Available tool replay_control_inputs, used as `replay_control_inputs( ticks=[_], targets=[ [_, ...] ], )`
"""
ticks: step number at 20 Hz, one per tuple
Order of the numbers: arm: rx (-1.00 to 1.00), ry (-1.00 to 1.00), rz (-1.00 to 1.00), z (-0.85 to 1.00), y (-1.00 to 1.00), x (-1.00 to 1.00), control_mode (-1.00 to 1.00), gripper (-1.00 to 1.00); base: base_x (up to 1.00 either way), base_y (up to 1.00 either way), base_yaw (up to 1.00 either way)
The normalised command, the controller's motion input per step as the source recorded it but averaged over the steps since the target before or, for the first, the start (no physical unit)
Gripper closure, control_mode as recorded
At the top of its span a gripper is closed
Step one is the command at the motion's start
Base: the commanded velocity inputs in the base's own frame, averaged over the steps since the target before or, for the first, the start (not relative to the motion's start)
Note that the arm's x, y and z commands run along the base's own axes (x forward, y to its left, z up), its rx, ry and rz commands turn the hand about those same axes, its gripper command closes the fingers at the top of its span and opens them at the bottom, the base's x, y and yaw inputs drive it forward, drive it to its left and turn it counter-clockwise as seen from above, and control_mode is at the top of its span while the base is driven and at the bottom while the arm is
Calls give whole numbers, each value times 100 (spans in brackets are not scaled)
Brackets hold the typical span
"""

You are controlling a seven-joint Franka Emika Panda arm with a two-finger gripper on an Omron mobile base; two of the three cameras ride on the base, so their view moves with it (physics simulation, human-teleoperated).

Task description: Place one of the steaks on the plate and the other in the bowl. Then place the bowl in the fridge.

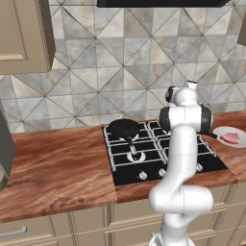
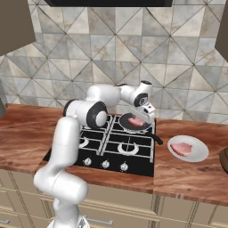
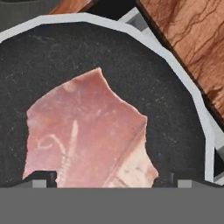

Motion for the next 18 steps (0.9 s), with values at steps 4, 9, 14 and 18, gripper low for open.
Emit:
replay_control_inputs(
  ticks=[4,9,14,18],
  targets=[
    [0,0,-2,-43,-5,9,-100,-100,0,0,0],
    [0,0,-1,-40,15,21,-100,-100,0,0,0],
    [-1,2,0,-42,60,37,-100,100,0,0,0],
    [2,4,-1,-6,18,10,-100,100,0,0,0]
  ],
)
